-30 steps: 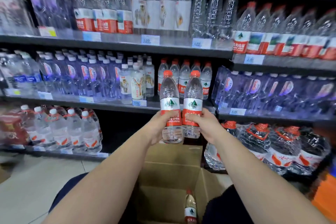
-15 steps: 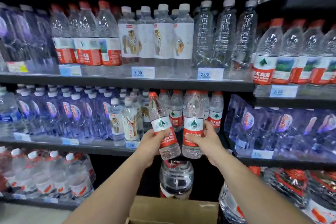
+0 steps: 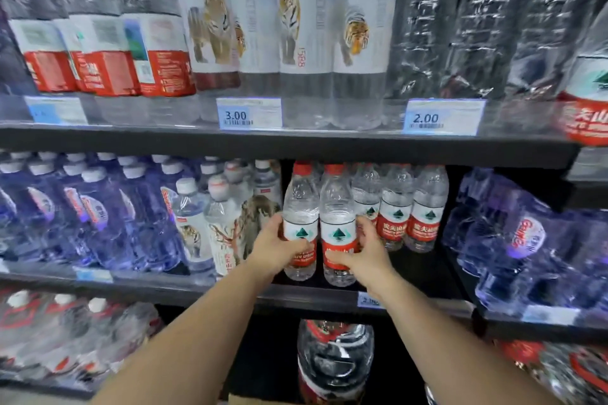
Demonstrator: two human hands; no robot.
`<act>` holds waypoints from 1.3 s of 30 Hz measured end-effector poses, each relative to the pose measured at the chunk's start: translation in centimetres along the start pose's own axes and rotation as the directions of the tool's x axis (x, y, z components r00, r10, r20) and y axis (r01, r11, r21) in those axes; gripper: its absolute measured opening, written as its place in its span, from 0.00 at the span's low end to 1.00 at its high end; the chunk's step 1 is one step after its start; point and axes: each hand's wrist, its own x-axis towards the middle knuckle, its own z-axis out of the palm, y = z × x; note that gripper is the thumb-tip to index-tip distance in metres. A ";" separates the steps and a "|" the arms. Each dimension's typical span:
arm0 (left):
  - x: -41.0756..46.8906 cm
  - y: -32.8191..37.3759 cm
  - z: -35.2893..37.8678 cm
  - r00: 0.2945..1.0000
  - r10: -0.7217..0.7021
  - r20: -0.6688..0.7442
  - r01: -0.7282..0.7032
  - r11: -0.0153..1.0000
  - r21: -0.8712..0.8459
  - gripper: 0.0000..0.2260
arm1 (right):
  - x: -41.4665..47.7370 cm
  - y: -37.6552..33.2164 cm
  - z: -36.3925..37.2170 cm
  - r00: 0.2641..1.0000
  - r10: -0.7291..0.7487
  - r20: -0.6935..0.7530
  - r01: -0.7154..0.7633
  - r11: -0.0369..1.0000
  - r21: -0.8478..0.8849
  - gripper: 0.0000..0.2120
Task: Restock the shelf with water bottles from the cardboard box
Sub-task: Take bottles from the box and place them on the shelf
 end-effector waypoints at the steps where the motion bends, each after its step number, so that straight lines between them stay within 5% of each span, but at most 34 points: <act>1: 0.1 -0.2 0.0 1.000 -0.005 0.011 0.005 1.000 -0.008 0.28 | 0.1 0.3 0.1 1.000 0.000 0.004 0.000 1.000 0.001 0.38; 9: 0.6 -1.3 -0.4 0.997 0.009 0.077 -0.010 1.000 0.002 0.28 | 0.0 1.0 0.9 0.999 -0.040 0.012 0.041 0.995 -0.089 0.44; 19: 0.7 -2.2 -0.8 0.998 0.030 0.047 -0.038 0.984 0.172 0.29 | 0.8 0.5 0.1 0.999 -0.009 0.053 0.016 0.990 -0.137 0.35; 39: 2.7 -2.3 -0.7 0.999 0.001 -0.035 0.003 0.995 0.105 0.28 | 3.0 0.0 1.8 0.996 -0.042 -0.081 0.021 0.969 -0.246 0.29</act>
